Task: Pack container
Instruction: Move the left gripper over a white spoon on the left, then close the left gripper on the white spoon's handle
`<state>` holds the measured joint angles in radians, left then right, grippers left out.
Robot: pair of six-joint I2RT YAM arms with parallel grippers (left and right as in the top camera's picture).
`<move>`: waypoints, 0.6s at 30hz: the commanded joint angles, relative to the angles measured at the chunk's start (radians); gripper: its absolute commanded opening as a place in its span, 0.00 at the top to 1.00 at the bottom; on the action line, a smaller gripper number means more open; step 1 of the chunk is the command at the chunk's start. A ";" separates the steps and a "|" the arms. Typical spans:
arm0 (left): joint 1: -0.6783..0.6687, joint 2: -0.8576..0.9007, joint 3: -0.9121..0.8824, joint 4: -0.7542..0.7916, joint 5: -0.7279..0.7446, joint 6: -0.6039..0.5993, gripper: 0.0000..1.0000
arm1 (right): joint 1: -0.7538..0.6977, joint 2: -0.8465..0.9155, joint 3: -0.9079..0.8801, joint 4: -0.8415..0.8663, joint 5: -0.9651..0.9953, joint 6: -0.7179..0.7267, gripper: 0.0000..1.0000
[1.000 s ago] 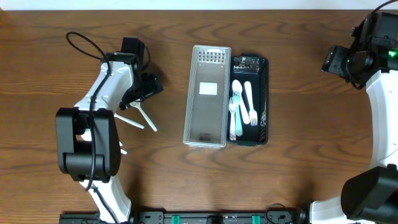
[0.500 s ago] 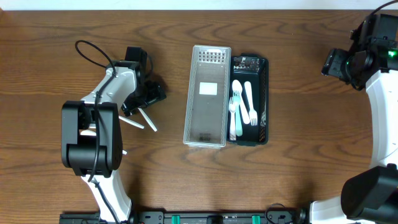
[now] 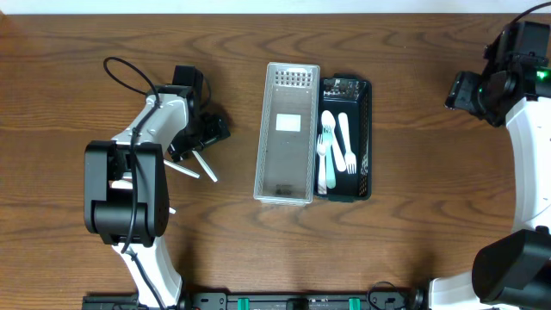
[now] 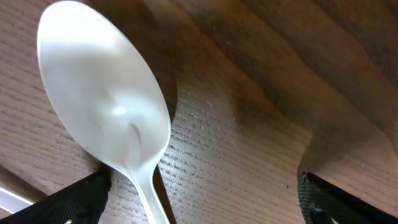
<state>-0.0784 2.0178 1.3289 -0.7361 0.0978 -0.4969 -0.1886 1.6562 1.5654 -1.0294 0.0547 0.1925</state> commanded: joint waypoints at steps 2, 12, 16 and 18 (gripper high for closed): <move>0.006 0.021 -0.042 -0.010 0.034 0.005 0.08 | -0.011 0.010 -0.009 -0.006 0.017 -0.014 0.28; 0.006 0.021 -0.042 -0.006 0.033 0.005 0.59 | -0.011 0.010 -0.009 -0.012 0.017 -0.015 0.28; 0.006 0.021 -0.042 -0.006 0.033 0.005 0.68 | -0.011 0.010 -0.009 -0.012 0.017 -0.015 0.28; 0.006 0.021 -0.042 -0.006 0.033 0.005 0.70 | -0.011 0.010 -0.009 -0.011 0.017 -0.015 0.28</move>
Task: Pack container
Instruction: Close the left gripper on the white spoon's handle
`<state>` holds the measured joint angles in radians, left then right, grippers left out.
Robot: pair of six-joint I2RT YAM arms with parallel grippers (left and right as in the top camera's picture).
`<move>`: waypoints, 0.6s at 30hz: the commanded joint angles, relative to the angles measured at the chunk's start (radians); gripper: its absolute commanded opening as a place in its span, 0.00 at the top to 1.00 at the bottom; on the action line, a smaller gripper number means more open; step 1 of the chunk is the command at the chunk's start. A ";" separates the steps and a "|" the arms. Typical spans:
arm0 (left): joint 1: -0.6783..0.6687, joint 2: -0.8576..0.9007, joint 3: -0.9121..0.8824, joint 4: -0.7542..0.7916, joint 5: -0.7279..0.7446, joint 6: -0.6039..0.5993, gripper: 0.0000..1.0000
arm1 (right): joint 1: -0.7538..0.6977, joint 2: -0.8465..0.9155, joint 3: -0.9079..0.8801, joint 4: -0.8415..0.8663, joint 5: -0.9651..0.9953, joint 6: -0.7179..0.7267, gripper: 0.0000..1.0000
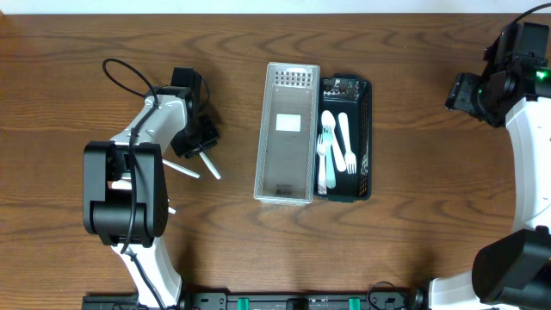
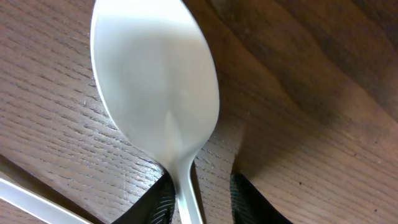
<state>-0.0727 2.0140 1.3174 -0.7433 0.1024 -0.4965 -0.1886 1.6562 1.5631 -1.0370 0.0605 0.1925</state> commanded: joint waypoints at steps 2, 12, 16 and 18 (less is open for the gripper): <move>0.000 0.025 -0.031 0.001 0.029 0.005 0.70 | -0.011 0.010 -0.006 -0.003 0.012 -0.015 0.28; 0.000 0.024 -0.031 0.005 0.028 0.005 0.89 | -0.011 0.010 -0.006 -0.003 0.018 -0.015 0.28; 0.000 0.024 -0.031 0.005 0.028 0.005 0.94 | -0.011 0.010 -0.006 -0.003 0.018 -0.015 0.28; 0.000 0.024 -0.031 0.005 0.028 0.005 0.94 | -0.011 0.010 -0.006 -0.003 0.018 -0.015 0.28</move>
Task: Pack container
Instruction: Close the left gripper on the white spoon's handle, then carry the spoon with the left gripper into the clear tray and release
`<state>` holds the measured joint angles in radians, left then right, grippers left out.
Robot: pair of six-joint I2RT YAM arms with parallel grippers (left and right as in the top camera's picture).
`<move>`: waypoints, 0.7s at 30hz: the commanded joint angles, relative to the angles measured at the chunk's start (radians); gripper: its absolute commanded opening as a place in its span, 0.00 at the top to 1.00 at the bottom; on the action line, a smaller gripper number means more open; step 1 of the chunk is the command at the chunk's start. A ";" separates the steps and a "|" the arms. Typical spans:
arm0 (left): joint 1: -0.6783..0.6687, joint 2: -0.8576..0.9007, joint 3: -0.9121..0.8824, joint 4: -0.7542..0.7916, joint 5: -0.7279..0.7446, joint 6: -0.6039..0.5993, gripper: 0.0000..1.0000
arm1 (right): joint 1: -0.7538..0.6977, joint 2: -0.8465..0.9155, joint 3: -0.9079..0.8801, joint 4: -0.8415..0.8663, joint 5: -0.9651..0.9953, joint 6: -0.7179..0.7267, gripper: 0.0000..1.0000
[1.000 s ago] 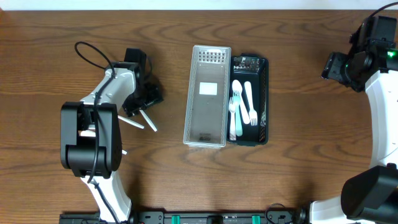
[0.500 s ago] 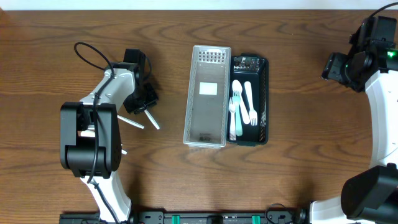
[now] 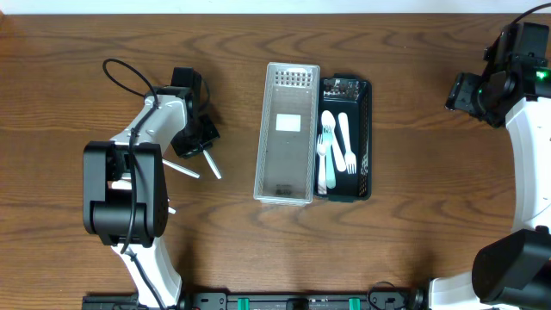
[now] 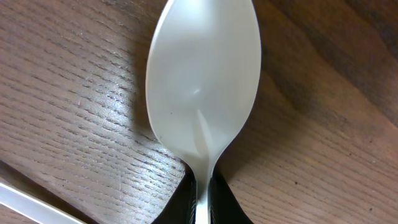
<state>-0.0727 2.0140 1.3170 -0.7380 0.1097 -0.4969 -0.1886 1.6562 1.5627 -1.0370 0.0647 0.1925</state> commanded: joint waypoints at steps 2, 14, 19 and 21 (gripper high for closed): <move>0.000 0.024 -0.026 -0.003 0.021 0.006 0.94 | -0.011 0.010 -0.006 -0.003 0.014 -0.015 0.28; -0.099 -0.191 0.236 -0.230 0.021 0.139 0.94 | -0.011 0.010 -0.006 0.006 0.014 -0.014 0.28; -0.236 -0.332 0.287 -0.167 0.019 0.179 0.94 | -0.011 0.010 -0.006 0.006 0.014 -0.014 0.29; -0.312 -0.354 0.287 -0.127 0.013 0.183 0.94 | -0.011 0.010 -0.006 0.007 0.014 -0.014 0.29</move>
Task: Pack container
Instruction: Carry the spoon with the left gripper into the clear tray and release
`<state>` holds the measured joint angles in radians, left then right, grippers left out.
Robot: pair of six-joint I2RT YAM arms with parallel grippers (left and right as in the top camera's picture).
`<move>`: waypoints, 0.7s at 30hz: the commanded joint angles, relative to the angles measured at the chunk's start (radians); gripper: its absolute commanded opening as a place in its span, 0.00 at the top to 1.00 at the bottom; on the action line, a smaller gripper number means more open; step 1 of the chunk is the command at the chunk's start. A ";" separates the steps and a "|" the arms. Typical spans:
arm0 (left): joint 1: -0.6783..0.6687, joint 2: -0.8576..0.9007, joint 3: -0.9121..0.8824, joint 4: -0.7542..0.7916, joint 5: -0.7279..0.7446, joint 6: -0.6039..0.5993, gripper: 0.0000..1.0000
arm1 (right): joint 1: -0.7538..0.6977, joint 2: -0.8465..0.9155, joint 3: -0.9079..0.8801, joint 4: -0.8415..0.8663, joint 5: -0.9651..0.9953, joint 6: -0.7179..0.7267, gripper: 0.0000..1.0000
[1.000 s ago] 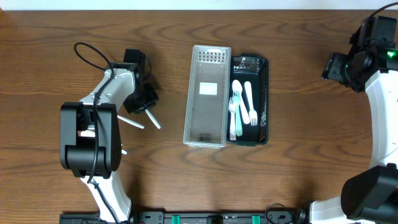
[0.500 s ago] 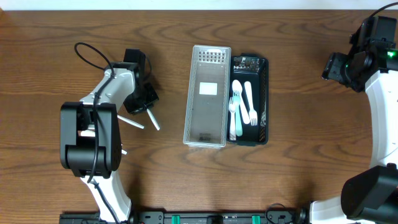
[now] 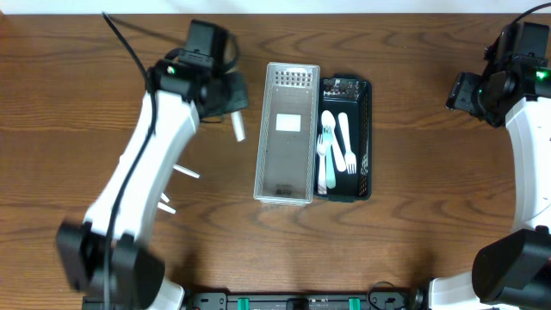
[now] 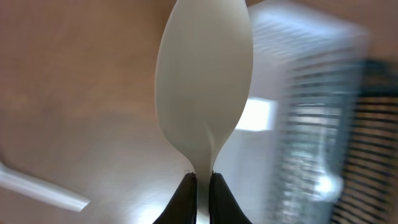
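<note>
My left gripper (image 4: 200,180) is shut on the neck of a white plastic spoon (image 4: 204,81), bowl pointing away, held above the table. In the overhead view the left gripper (image 3: 231,102) hangs just left of the clear container (image 3: 287,133), the spoon (image 3: 238,127) sticking out below it. A black tray (image 3: 366,138) to the container's right holds white forks and spoons (image 3: 336,146). The right gripper (image 3: 461,90) sits far right; its jaws do not show.
Two more white utensil handles (image 3: 185,170) lie on the wooden table (image 3: 413,241) at the left, one partly under the left arm. The view from the left wrist is blurred.
My left gripper, shut on the spoon low at the table left of centre, now holds it lifted and nearer the clear container's upper left. The right arm has not moved.
First the left jaws stood open around the spoon's handle on the table. Then they were closer to it, then shut on its neck. Now the spoon is off the table beside the clear container.
</note>
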<state>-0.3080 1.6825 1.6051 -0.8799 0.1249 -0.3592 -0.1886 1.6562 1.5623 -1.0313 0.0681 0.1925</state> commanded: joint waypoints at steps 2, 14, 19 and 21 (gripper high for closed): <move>-0.125 -0.018 -0.002 0.031 -0.003 0.053 0.94 | -0.011 0.010 -0.006 0.003 0.010 -0.014 0.29; -0.267 0.245 -0.004 0.042 -0.019 0.055 0.93 | -0.011 0.010 -0.006 -0.002 0.010 -0.014 0.29; -0.262 0.214 -0.002 0.045 -0.021 0.079 0.56 | -0.011 0.010 -0.006 -0.002 0.010 -0.014 0.29; -0.251 0.173 0.004 0.045 -0.021 0.097 0.37 | -0.011 0.010 -0.006 -0.002 0.010 -0.014 0.29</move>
<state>-0.5755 1.9331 1.5898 -0.8333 0.1200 -0.2985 -0.1886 1.6562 1.5620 -1.0317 0.0681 0.1925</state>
